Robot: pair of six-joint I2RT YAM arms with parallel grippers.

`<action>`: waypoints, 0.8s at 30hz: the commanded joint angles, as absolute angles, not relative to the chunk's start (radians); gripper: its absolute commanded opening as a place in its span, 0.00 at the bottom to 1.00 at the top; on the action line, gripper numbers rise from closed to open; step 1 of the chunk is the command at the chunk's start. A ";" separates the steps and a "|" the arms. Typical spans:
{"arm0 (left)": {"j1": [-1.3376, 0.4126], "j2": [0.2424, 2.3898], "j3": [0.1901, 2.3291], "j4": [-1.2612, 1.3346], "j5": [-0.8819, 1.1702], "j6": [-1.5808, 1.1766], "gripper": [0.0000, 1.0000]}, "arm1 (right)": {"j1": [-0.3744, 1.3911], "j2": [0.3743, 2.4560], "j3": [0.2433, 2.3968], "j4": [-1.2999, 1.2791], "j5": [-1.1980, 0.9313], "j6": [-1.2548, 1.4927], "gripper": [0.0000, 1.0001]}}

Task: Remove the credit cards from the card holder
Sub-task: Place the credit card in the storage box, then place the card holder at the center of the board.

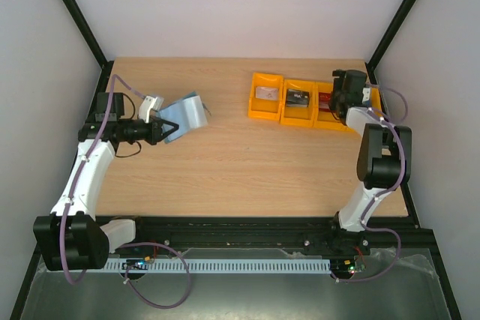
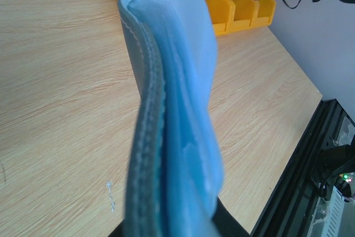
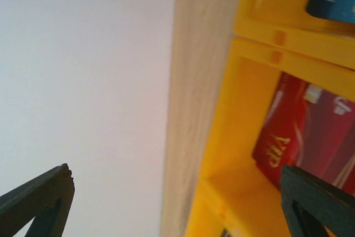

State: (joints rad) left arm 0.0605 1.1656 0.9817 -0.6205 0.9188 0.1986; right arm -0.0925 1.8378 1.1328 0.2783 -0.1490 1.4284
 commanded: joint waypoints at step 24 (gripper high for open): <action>-0.260 1.302 0.842 -0.380 1.203 -0.060 0.02 | 0.341 1.431 1.141 0.142 -0.610 0.435 0.99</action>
